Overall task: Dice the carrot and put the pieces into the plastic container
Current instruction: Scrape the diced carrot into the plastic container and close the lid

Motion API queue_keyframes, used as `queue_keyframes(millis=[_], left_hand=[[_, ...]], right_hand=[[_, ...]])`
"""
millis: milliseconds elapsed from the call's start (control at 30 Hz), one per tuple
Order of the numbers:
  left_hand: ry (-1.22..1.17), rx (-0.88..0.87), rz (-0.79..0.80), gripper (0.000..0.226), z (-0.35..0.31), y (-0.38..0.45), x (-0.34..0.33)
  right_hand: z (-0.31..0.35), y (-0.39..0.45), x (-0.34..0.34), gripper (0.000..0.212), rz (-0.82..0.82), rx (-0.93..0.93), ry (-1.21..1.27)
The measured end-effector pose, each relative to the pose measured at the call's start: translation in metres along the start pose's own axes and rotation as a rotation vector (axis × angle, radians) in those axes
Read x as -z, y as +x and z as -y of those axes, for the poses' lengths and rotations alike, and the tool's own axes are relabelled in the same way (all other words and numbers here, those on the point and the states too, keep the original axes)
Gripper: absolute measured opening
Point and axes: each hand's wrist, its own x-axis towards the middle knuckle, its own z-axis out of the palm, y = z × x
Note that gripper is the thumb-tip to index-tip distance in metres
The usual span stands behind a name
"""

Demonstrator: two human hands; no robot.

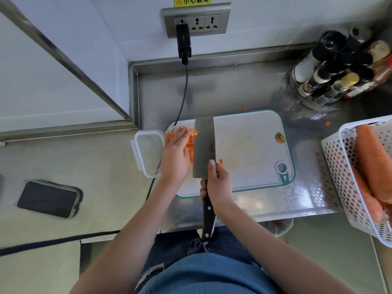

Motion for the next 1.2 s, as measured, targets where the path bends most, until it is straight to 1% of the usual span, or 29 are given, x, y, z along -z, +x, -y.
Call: queue_keyframes(millis=[133, 200, 300, 400, 467, 533, 600, 667, 733, 767, 833, 900, 967, 1000, 1033, 1067, 1133, 1200], left_hand=[[0.015, -0.087, 0.037, 0.042, 0.0, -0.003, 0.009], [0.046, -0.159, 0.059, 0.042, -0.005, -0.008, 0.012], [0.223, -0.277, 0.196, 0.052, -0.006, -0.01, 0.014], [0.332, -0.302, 0.265, 0.058, -0.001, -0.003, 0.013], [0.362, -0.283, 0.231, 0.052, 0.003, -0.004, 0.014], [0.353, -0.211, 0.161, 0.043, 0.006, -0.007, 0.018], [0.329, -0.194, 0.104, 0.037, 0.009, -0.012, 0.019], [0.296, -0.26, 0.058, 0.039, 0.008, -0.013, 0.018], [0.244, -0.325, 0.035, 0.042, 0.0, -0.013, 0.015], [0.208, -0.364, 0.044, 0.04, -0.006, -0.014, 0.012], [0.138, -0.442, 0.114, 0.033, -0.016, -0.023, 0.004], [0.09, -0.497, 0.193, 0.024, -0.021, -0.038, -0.006], [0.115, -0.535, 0.252, 0.017, -0.024, -0.051, -0.016], [0.14, -0.532, 0.28, 0.013, -0.026, -0.056, -0.02], [0.145, -0.486, 0.327, 0.012, -0.029, -0.06, -0.023], [0.138, -0.399, 0.382, 0.016, -0.031, -0.062, -0.026], [0.142, -0.192, 0.461, 0.034, -0.032, -0.063, -0.032], [0.111, -0.113, 0.43, 0.051, -0.031, -0.063, -0.04]], right_hand=[[0.002, 0.003, 0.01, 0.034, 0.003, 0.01, -0.002], [0.003, 0.004, 0.01, 0.034, 0.0, 0.014, -0.009], [0.004, 0.004, 0.01, 0.038, 0.006, 0.059, -0.07], [0.004, 0.004, 0.01, 0.036, 0.007, 0.11, -0.127], [0.004, 0.004, 0.012, 0.036, -0.005, 0.118, -0.126], [0.004, 0.005, 0.014, 0.037, -0.018, 0.116, -0.129], [0.003, 0.006, 0.016, 0.037, -0.031, 0.119, -0.13], [0.004, 0.009, 0.023, 0.036, -0.066, 0.151, -0.14], [0.004, 0.016, 0.038, 0.036, -0.141, 0.2, -0.176], [0.003, 0.02, 0.049, 0.037, -0.188, 0.225, -0.211], [0.002, 0.028, 0.075, 0.039, -0.262, 0.258, -0.31], [0.001, 0.035, 0.099, 0.04, -0.269, 0.247, -0.4], [0.0, 0.041, 0.114, 0.039, -0.25, 0.207, -0.467], [-0.002, 0.045, 0.118, 0.039, -0.247, 0.194, -0.507], [-0.004, 0.047, 0.121, 0.039, -0.249, 0.191, -0.545], [-0.007, 0.049, 0.122, 0.04, -0.254, 0.189, -0.574], [-0.012, 0.048, 0.123, 0.042, -0.255, 0.189, -0.578], [-0.018, 0.043, 0.124, 0.043, -0.246, 0.184, -0.567]])
